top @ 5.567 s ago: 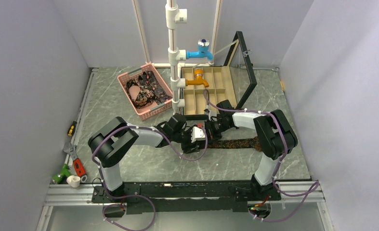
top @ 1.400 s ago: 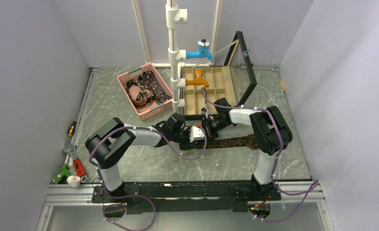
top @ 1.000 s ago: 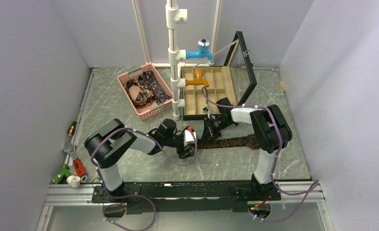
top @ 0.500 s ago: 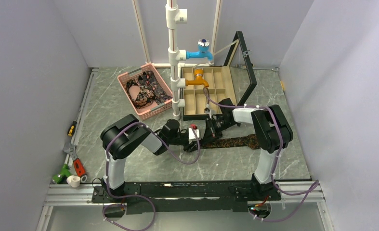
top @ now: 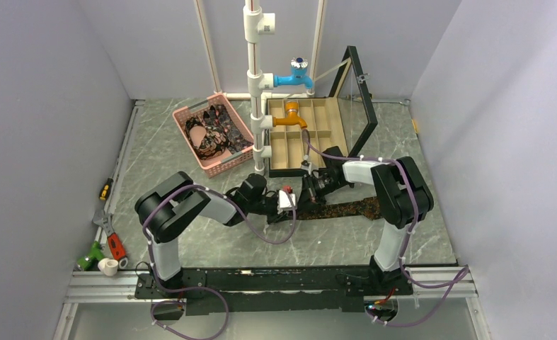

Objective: Roll the ties
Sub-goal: Roll the tie at the center of the board.

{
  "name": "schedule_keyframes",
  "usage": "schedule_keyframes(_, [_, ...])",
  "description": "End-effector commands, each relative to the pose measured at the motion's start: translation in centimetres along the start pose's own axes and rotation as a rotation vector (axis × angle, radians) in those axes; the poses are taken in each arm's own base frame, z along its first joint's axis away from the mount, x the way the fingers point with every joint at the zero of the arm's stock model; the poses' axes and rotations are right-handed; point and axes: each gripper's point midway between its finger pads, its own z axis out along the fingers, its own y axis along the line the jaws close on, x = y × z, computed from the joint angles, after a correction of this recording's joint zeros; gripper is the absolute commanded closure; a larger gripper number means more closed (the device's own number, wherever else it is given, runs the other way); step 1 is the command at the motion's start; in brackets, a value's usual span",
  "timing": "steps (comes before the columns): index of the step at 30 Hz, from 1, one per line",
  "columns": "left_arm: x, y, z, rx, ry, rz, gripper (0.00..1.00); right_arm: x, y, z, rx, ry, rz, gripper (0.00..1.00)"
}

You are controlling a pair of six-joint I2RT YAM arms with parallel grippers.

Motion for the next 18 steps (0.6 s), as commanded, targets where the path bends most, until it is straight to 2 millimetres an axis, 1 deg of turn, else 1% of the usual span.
schedule_keyframes(1, [5.5,-2.9,-2.4,0.058,0.238,-0.101,0.79,0.8,-2.7,-1.8,0.083,-0.011,0.04,1.0])
schedule_keyframes(4, [6.0,-2.9,-2.7,0.062,0.27,-0.106,0.82,1.8,-4.5,-1.4,0.149,0.033,0.06,1.0])
schedule_keyframes(7, [6.5,-2.7,-2.6,0.056,0.291,-0.111,0.83,2.1,-5.8,-1.0,0.216,0.058,0.054,1.0])
schedule_keyframes(9, [6.4,-2.7,-2.6,0.057,0.291,-0.111,0.83,2.1,-7.0,-1.0,0.274,0.057,0.046,1.0])
schedule_keyframes(10, [6.2,-2.7,-2.5,0.056,0.286,-0.11,0.8,2.2,-7.4,-1.1,0.298,0.062,0.046,1.0])
schedule_keyframes(11, [6.1,-2.7,-2.5,0.054,0.279,-0.11,0.72,2.2,-7.9,-1.1,0.323,0.064,0.049,1.0])
schedule_keyframes(12, [5.9,-2.8,-2.6,0.053,0.268,-0.112,0.61,2.3,-8.3,-1.2,0.348,0.065,0.047,1.0])
schedule_keyframes(15, [5.0,-3.0,-2.8,0.054,0.2,-0.134,0.42,2.1,-9.0,-1.2,0.391,0.066,0.039,1.0])
schedule_keyframes(16, [4.6,-3.1,-2.9,0.05,0.167,-0.139,0.37,2.1,-9.2,-1.2,0.405,0.071,0.039,1.0])
schedule_keyframes(18, [3.7,-3.1,-3.0,0.034,0.099,-0.137,0.32,2.1,-9.7,-1.2,0.429,0.079,0.051,1.0])
